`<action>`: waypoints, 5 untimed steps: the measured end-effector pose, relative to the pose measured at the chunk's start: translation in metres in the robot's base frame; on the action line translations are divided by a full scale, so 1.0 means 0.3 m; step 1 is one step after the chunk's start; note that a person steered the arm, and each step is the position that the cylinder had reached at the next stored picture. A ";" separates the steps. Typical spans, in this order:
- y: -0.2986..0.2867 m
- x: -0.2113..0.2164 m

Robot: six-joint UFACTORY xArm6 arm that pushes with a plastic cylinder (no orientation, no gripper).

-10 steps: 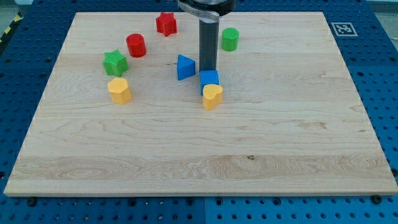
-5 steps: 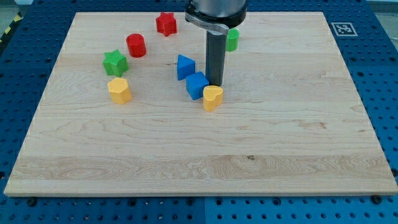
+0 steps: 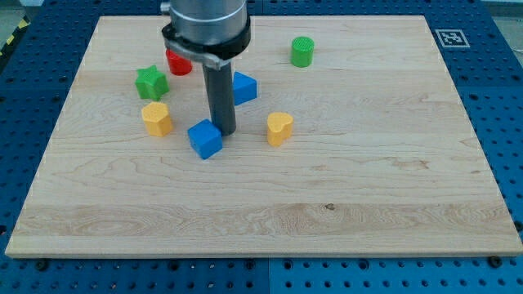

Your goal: Slide the blue cube towards the bottom left side of the board

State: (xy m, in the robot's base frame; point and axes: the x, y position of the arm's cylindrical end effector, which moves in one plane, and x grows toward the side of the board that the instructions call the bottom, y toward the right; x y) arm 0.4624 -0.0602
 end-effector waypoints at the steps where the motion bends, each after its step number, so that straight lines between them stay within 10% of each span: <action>1: -0.018 0.102; 5: -0.263 0.134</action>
State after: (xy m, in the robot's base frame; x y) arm 0.5025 -0.1390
